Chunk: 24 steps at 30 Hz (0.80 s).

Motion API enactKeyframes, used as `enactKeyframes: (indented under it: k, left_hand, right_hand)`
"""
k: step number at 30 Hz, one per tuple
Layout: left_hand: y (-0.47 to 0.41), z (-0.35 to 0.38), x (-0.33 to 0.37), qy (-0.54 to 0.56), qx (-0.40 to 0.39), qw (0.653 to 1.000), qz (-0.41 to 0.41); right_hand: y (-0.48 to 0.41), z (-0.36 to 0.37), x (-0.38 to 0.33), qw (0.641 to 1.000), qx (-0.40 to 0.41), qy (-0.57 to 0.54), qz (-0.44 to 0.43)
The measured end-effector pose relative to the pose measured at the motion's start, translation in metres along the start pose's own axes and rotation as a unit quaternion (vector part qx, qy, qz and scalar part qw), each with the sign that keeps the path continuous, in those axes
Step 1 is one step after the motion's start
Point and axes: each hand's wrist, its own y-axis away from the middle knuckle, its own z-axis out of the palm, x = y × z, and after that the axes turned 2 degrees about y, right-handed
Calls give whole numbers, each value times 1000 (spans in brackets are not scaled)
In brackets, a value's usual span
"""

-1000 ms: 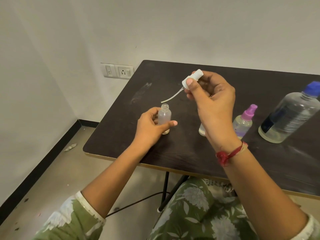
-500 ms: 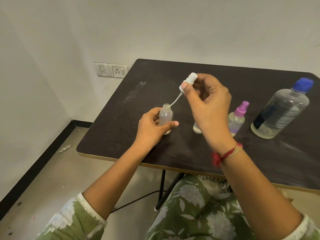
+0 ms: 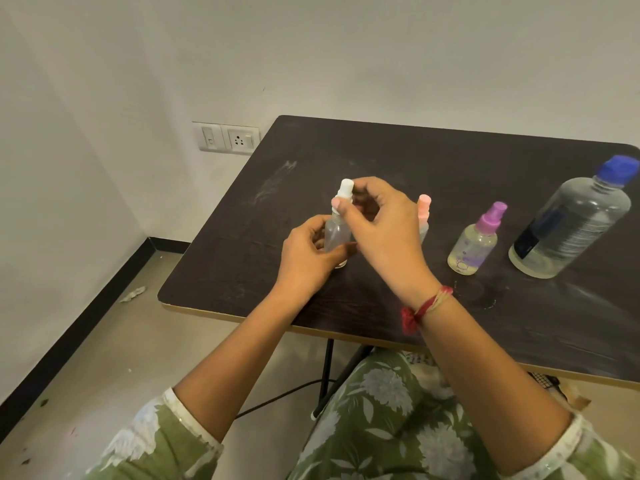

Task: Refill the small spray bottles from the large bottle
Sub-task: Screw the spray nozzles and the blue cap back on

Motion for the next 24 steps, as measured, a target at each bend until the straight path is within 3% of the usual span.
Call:
enactKeyframes:
  k: [17, 24]
  left_hand:
    - [1, 1, 3, 4, -1, 1000, -3]
    - [3, 1, 4, 7, 4, 1000, 3]
  right_hand:
    - [-6, -12, 2, 993, -110, -4, 29]
    - [-7, -11, -5, 989, -104, 102, -18]
